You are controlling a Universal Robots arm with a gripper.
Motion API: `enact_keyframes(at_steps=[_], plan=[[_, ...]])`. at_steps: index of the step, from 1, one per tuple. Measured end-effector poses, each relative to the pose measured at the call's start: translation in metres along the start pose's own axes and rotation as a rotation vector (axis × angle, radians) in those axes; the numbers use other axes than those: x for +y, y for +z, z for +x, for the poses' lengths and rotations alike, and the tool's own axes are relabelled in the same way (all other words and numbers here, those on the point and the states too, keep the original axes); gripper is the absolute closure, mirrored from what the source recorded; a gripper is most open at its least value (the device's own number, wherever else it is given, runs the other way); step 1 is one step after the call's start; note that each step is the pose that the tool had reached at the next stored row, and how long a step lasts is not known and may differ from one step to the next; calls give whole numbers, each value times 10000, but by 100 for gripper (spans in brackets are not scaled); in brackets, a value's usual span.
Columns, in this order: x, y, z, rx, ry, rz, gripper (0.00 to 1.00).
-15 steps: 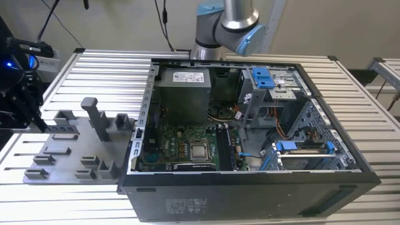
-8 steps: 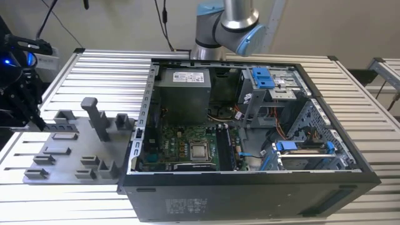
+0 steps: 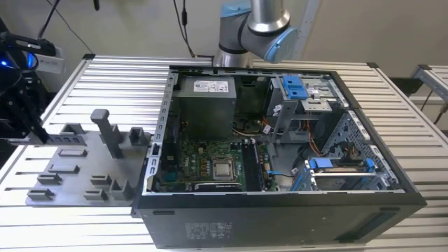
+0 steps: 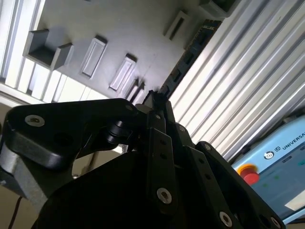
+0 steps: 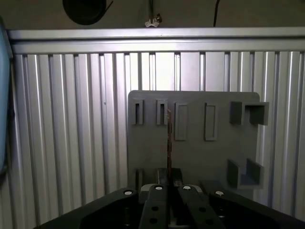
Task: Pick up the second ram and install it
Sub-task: 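Pick up the second ram and move it above second insertion slot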
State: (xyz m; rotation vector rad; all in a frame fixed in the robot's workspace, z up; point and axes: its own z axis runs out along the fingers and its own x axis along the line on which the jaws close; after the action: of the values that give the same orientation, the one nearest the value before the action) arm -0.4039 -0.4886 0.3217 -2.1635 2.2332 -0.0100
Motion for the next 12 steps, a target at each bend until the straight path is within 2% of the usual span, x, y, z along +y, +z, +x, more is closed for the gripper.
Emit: enact_keyframes(at_steps=[12], plan=[[-3,-120,-2,0,0,0,86]])
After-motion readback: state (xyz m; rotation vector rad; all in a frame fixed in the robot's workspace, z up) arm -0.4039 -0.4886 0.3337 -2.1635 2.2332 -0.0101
